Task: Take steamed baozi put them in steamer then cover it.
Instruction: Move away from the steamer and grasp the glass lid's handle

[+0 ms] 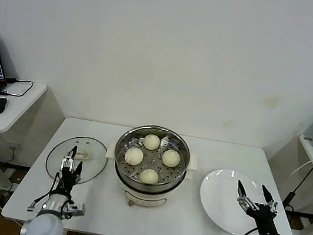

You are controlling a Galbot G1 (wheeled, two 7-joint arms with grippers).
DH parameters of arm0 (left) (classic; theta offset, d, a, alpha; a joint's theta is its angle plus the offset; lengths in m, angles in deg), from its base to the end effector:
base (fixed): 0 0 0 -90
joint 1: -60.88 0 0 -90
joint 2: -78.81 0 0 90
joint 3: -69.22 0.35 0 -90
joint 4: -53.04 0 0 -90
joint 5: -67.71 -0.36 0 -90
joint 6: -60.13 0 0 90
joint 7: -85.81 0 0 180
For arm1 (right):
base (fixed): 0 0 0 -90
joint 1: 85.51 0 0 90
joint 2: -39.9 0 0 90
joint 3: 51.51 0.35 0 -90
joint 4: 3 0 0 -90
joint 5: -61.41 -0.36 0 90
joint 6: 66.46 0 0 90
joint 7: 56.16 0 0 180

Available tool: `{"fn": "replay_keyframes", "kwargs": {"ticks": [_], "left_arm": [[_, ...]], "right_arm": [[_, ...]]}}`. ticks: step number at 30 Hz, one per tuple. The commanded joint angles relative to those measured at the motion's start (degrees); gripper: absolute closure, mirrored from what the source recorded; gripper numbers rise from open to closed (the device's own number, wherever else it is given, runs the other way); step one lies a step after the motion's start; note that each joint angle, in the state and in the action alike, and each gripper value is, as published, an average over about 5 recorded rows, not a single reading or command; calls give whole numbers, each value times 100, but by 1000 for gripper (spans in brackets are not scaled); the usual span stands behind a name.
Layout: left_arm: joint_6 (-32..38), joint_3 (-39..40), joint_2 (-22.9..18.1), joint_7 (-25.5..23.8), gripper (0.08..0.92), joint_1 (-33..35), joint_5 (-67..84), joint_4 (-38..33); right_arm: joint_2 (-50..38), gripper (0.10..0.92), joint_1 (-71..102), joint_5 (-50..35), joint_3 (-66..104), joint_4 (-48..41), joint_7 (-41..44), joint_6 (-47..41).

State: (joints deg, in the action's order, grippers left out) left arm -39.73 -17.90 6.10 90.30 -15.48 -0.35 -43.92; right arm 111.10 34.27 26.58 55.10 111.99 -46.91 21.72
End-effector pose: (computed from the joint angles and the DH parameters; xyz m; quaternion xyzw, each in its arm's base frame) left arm 0.2766 0.0739 -0.3736 0.0098 -0.7328 -0.6778 0.0589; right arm 0.1933 -0.1521 -0.2918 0.0268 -0.9951 -0.0946 0.0090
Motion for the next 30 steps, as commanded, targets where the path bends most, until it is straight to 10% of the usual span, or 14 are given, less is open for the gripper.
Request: {"fn": "replay_keyframes", "kwargs": {"ticks": [1, 30], "left_arm": [[-70, 56, 78, -184, 177, -1068, 167, 1527], [52, 143, 91, 56, 177, -2408, -101, 3276]], "right_arm": [[-5, 203, 216, 20, 197, 94, 84, 47], [138, 203, 424, 54, 485, -47, 67, 126]]}}
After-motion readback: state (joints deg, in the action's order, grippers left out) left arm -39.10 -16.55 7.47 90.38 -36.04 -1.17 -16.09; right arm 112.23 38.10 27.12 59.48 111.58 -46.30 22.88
